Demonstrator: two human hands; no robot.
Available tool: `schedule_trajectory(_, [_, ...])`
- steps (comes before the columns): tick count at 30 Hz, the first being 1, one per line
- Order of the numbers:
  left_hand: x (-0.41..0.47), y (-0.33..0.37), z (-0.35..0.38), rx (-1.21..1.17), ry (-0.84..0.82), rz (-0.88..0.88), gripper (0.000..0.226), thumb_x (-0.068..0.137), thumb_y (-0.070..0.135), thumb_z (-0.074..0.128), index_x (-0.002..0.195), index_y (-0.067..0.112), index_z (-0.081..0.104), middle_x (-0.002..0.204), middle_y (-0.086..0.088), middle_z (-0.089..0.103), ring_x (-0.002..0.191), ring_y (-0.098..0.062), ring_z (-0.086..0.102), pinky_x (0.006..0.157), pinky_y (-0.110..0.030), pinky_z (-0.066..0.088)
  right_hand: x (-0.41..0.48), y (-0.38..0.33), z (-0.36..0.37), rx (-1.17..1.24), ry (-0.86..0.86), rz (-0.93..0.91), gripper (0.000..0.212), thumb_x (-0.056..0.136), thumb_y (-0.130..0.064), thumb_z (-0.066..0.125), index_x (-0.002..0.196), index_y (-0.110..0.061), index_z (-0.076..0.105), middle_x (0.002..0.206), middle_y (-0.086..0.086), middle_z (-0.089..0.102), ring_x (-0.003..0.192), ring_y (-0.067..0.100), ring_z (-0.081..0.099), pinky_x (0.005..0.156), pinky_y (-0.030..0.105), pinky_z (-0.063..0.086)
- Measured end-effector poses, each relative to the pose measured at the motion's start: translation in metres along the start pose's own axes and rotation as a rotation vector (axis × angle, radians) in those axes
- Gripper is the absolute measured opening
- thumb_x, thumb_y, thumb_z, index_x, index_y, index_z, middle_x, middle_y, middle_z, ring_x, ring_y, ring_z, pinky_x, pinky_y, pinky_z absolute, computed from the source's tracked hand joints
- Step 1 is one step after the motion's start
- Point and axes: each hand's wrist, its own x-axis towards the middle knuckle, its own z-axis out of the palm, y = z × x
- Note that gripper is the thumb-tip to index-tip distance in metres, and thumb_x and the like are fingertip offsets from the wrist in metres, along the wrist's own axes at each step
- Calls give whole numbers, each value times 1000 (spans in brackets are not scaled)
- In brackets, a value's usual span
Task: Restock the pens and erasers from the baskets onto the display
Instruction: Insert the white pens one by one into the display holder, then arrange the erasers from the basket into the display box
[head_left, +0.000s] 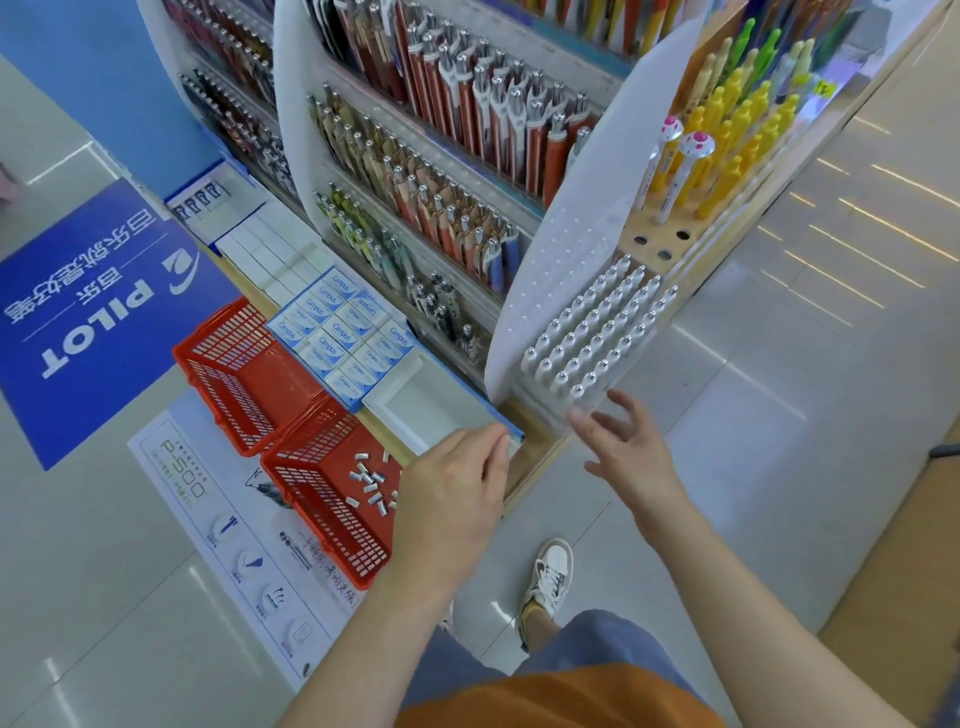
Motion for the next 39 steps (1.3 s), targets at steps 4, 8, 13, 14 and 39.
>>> schedule_trajectory(4, [-16, -21, -25, -82, 27, -90, 21, 91, 24, 55, 90, 12, 72, 72, 5, 67, 62, -9, 58, 59, -24, 47, -17, -12, -5, -33, 169, -233, 24, 83, -28, 73, 102, -19, 60, 88, 1, 66, 71, 9, 60, 67, 30, 50])
schedule_trajectory(8, [-34, -57, -58, -201, 45, -257, 16, 88, 28, 57, 83, 20, 70, 70, 11, 66, 65, -7, 60, 61, -28, 48, -41, -32, 25, -34, 55, -360, 12, 94, -12, 59, 83, -13, 64, 64, -2, 66, 59, 13, 60, 59, 22, 48])
schedule_trajectory(13, [-73, -148, -95, -321, 86, -601, 40, 91, 43, 46, 68, 11, 55, 63, -9, 60, 63, -29, 59, 64, -50, 51, -84, -39, 114, -167, -235, -439, 16, 92, -6, 59, 79, -6, 67, 64, 5, 66, 57, 15, 60, 56, 21, 48])
schedule_trajectory(14, [-82, -171, -101, -324, 73, -644, 41, 92, 42, 44, 68, 11, 53, 63, -9, 60, 64, -30, 58, 65, -51, 51, -91, -34, 138, -196, -300, -432, 14, 92, -6, 59, 80, -6, 67, 66, 6, 67, 57, 14, 61, 56, 23, 49])
schedule_trajectory(39, [-149, -735, 347, 413, -853, -159, 41, 81, 28, 64, 119, 17, 58, 116, -10, 58, 113, -28, 54, 93, -37, 45, 371, 534, 458, -918, -264, -81, 74, 71, -11, 73, 139, -6, 43, 136, 18, 50, 125, 32, 49, 101, 33, 41])
